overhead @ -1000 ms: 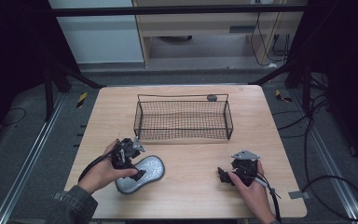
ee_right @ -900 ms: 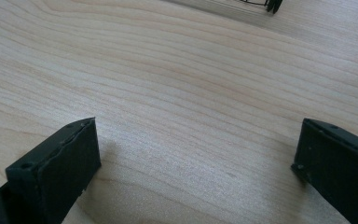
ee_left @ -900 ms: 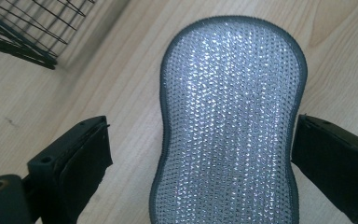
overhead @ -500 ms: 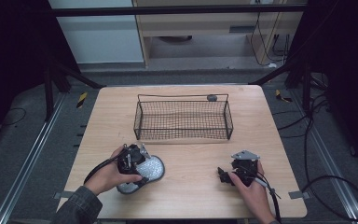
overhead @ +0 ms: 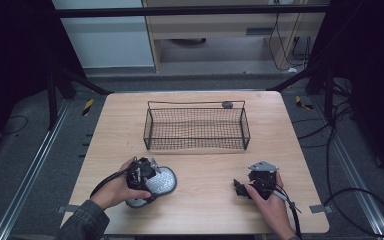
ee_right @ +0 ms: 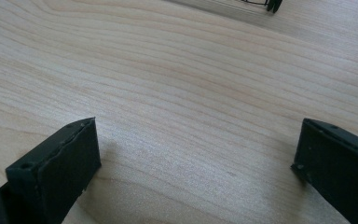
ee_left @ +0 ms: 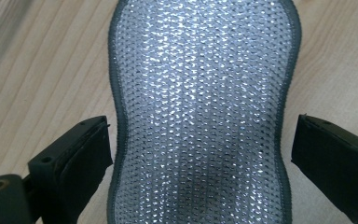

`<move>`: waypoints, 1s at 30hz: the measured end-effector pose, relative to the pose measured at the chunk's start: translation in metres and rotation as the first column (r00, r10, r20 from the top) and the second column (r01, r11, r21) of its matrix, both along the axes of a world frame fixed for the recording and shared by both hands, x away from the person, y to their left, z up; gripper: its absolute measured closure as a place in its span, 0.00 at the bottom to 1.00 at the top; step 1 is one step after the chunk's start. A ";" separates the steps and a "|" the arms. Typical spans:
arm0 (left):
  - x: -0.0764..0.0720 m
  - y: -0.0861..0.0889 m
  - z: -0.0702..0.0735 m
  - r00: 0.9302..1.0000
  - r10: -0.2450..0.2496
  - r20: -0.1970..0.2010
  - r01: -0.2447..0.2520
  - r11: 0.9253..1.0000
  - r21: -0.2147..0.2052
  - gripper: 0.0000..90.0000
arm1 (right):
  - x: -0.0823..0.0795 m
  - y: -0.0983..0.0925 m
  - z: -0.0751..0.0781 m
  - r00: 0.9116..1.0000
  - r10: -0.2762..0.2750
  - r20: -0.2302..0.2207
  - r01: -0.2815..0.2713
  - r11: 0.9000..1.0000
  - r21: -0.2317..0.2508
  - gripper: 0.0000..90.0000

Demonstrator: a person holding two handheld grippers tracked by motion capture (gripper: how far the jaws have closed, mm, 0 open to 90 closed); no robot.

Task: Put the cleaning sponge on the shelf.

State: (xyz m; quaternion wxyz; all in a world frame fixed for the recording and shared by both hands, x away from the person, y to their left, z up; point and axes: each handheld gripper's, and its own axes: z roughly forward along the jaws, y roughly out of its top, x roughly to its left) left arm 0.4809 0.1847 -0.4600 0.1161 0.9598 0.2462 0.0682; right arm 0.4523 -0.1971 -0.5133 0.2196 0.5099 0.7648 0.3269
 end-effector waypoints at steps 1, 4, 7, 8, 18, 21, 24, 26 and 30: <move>0.001 0.000 -0.001 1.000 0.000 -0.001 0.000 1.000 -0.003 0.04 | 0.000 0.000 0.000 1.000 0.000 0.000 0.000 1.000 0.000 0.00; 0.003 0.001 -0.002 1.000 0.009 -0.003 -0.009 1.000 0.002 0.04 | 0.000 0.000 0.000 1.000 0.000 0.000 0.000 1.000 0.000 0.00; 0.004 0.001 -0.003 1.000 0.011 -0.007 -0.011 1.000 0.001 0.04 | 0.000 0.000 0.000 1.000 0.000 0.000 0.000 1.000 0.000 0.00; 0.005 0.001 -0.004 1.000 0.014 -0.008 -0.014 1.000 0.001 0.04 | 0.000 0.000 0.000 1.000 0.000 0.000 0.000 1.000 0.000 0.00; 0.008 0.000 -0.009 0.999 0.017 -0.029 -0.017 1.000 -0.005 0.03 | -0.001 0.000 0.000 1.000 -0.001 -0.006 0.001 1.000 0.005 0.00; 0.009 0.000 -0.010 0.999 0.027 -0.030 -0.027 1.000 -0.009 0.02 | 0.000 0.000 0.000 1.000 0.001 -0.004 -0.001 1.000 -0.001 0.00; 0.007 -0.002 -0.012 0.999 0.022 -0.026 -0.022 1.000 0.001 0.03 | 0.000 0.000 0.001 1.000 0.001 -0.007 -0.001 1.000 0.004 0.00; 0.006 -0.002 -0.012 1.000 0.020 -0.019 -0.020 1.000 0.002 0.03 | 0.000 0.000 0.001 1.000 0.001 -0.007 -0.001 1.000 0.004 0.00; 0.007 -0.002 -0.012 1.000 0.020 -0.019 -0.020 1.000 0.001 0.03 | 0.000 0.000 0.001 1.000 0.000 -0.007 0.000 1.000 0.004 0.00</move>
